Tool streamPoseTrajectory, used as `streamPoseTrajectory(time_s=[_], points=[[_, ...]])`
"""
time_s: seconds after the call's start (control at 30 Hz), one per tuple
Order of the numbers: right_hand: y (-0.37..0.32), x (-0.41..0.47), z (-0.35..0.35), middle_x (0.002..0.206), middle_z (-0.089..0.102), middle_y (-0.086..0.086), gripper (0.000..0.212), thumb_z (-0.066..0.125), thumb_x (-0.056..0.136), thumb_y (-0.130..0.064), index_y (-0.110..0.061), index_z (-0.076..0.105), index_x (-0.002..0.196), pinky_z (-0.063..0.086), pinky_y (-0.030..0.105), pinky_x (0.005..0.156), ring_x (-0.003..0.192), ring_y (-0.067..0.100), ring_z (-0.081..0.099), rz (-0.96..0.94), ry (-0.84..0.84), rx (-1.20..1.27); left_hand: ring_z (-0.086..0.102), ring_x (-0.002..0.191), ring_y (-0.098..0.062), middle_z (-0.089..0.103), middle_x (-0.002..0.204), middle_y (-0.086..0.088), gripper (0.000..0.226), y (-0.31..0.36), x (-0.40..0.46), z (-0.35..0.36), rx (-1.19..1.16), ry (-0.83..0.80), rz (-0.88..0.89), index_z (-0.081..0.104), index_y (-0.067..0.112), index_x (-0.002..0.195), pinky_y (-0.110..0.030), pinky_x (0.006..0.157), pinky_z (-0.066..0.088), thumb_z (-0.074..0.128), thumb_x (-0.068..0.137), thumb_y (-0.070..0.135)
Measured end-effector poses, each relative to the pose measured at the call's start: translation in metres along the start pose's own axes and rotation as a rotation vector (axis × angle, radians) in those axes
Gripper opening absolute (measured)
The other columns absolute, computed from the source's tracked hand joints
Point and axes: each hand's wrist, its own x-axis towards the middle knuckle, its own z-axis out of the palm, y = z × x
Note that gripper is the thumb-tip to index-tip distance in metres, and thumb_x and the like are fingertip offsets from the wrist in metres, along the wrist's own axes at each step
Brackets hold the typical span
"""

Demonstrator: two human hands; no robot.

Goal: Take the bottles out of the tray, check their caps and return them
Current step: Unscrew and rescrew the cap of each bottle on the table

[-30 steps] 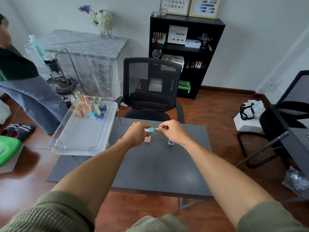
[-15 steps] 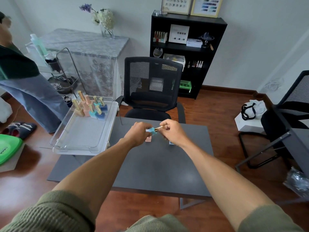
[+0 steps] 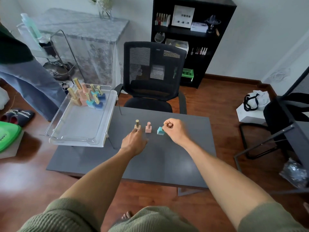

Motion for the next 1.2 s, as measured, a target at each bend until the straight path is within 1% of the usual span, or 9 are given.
streamPoseTrajectory(time_s=[0.07, 0.1, 0.23, 0.33, 0.47, 0.63, 0.97, 1.07, 1.2], points=[[0.005, 0.001, 0.003, 0.075, 0.067, -0.004, 0.004, 0.07, 0.093, -0.014, -0.016, 0.072, 0.09, 0.054, 0.035, 0.065, 0.068, 0.025, 0.069, 0.008, -0.013, -0.02, 0.058, 0.12, -0.031, 0.053, 0.142, -0.003, 0.063, -0.008, -0.002, 0.012, -0.001, -0.022, -0.048, 0.038, 0.022, 0.149, -0.045, 0.091, 0.052, 0.058, 0.094, 0.048], [0.008, 0.001, 0.005, 0.074, 0.067, -0.005, 0.007, 0.069, 0.094, -0.015, -0.019, 0.071, 0.089, 0.053, 0.033, 0.062, 0.066, 0.024, 0.071, 0.015, -0.016, -0.033, 0.055, 0.124, -0.031, 0.051, 0.144, -0.003, 0.066, -0.011, -0.003, 0.018, 0.009, -0.026, -0.068, 0.037, 0.02, 0.149, -0.046, 0.096, 0.05, 0.058, 0.094, 0.049], [0.016, 0.005, 0.012, 0.073, 0.065, -0.009, 0.013, 0.066, 0.098, -0.015, -0.023, 0.067, 0.088, 0.047, 0.025, 0.053, 0.05, 0.009, 0.066, 0.036, -0.025, -0.07, 0.043, 0.135, -0.029, 0.046, 0.14, -0.007, 0.063, -0.018, -0.001, 0.037, 0.047, 0.0, -0.083, 0.043, 0.012, 0.139, -0.045, 0.108, 0.041, 0.057, 0.093, 0.053], [0.021, 0.01, 0.018, 0.08, 0.07, -0.003, 0.01, 0.065, 0.098, -0.016, -0.021, 0.069, 0.091, 0.052, 0.033, 0.059, 0.059, 0.017, 0.07, 0.047, -0.026, -0.097, 0.02, 0.151, -0.029, 0.024, 0.161, -0.012, 0.074, -0.023, -0.001, 0.051, 0.077, -0.007, -0.073, 0.029, 0.011, 0.15, -0.045, 0.12, 0.028, 0.052, 0.095, 0.055], [0.027, 0.017, 0.026, 0.087, 0.074, 0.0, 0.009, 0.064, 0.099, -0.02, -0.022, 0.069, 0.093, 0.057, 0.036, 0.065, 0.068, 0.02, 0.072, 0.046, -0.059, -0.14, -0.001, 0.157, -0.028, 0.002, 0.169, -0.013, 0.084, -0.028, 0.0, 0.069, 0.069, -0.043, -0.075, 0.012, 0.009, 0.159, -0.044, 0.126, 0.013, 0.046, 0.098, 0.057], [0.032, 0.029, 0.035, 0.093, 0.075, 0.003, 0.007, 0.063, 0.1, -0.019, -0.02, 0.071, 0.099, 0.059, 0.042, 0.075, 0.082, 0.028, 0.072, 0.051, -0.091, -0.174, -0.009, 0.156, -0.028, -0.006, 0.17, -0.012, 0.084, -0.036, 0.002, 0.091, 0.087, -0.064, -0.068, 0.007, 0.012, 0.161, -0.042, 0.127, 0.004, 0.039, 0.1, 0.059], [0.034, 0.05, 0.046, 0.096, 0.073, 0.008, 0.01, 0.06, 0.102, -0.014, -0.014, 0.07, 0.1, 0.062, 0.051, 0.075, 0.081, 0.027, 0.073, 0.087, -0.082, -0.179, -0.011, 0.156, -0.026, -0.008, 0.17, -0.009, 0.081, -0.04, 0.004, 0.112, 0.11, -0.021, -0.077, 0.005, 0.017, 0.162, -0.044, 0.127, -0.001, 0.028, 0.1, 0.064], [0.032, 0.051, 0.045, 0.098, 0.073, 0.009, 0.009, 0.061, 0.102, -0.013, -0.013, 0.07, 0.101, 0.062, 0.051, 0.075, 0.086, 0.029, 0.072, 0.08, -0.088, -0.191, -0.012, 0.156, -0.026, -0.008, 0.17, -0.009, 0.081, -0.041, 0.004, 0.112, 0.108, -0.025, -0.075, 0.006, 0.017, 0.162, -0.044, 0.127, -0.001, 0.028, 0.1, 0.064], [0.032, 0.051, 0.046, 0.096, 0.072, 0.002, 0.009, 0.064, 0.1, -0.013, -0.015, 0.071, 0.105, 0.062, 0.05, 0.076, 0.09, 0.027, 0.07, 0.087, -0.082, -0.17, -0.013, 0.156, -0.026, -0.009, 0.17, -0.008, 0.08, -0.039, 0.004, 0.11, 0.108, -0.033, -0.077, 0.004, 0.018, 0.162, -0.044, 0.127, -0.002, 0.027, 0.101, 0.064]])
